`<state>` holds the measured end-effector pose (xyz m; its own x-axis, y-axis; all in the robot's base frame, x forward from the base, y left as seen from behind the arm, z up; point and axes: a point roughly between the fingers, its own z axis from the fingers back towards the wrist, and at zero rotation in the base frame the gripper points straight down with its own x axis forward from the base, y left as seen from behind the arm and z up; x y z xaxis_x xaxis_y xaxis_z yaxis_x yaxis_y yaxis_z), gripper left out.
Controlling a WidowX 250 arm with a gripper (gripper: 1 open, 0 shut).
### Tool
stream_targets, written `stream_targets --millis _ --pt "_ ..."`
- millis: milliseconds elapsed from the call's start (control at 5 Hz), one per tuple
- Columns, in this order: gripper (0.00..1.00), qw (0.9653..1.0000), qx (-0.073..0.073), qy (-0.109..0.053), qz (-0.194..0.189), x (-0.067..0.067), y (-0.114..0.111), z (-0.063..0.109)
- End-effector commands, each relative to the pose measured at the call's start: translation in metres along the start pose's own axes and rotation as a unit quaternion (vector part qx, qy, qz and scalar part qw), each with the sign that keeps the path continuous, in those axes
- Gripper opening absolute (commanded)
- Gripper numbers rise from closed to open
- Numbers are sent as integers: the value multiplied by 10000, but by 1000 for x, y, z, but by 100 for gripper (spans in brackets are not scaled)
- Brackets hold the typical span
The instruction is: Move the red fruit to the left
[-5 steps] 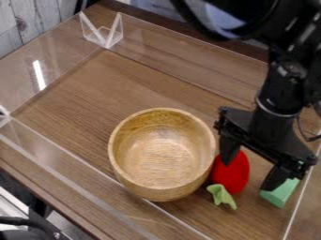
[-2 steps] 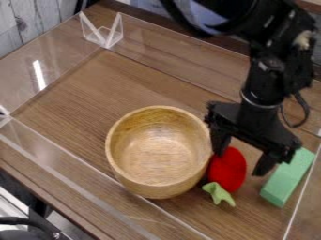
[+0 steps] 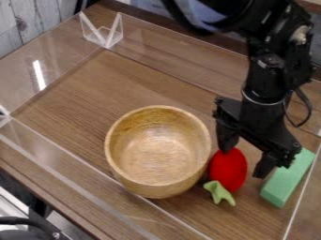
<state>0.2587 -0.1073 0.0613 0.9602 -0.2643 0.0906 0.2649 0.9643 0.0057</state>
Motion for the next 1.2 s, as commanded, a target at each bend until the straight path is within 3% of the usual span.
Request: stream_targets --millis 0,200,400,600,800,1000 --pt "100 9997 -7 -253 -64 17 -9 15" --pt "100 9999 -5 -144 68 10 -3 12" --pt "100 9999 -33 -55 -138 9 -7 -5" --pt "0 9994 -47 13 -331 9 -11 -20" --pt "0 9997 1 -57 -250 18 -13 -5" --pt "0 9996 104 -236 -106 28 -9 23"
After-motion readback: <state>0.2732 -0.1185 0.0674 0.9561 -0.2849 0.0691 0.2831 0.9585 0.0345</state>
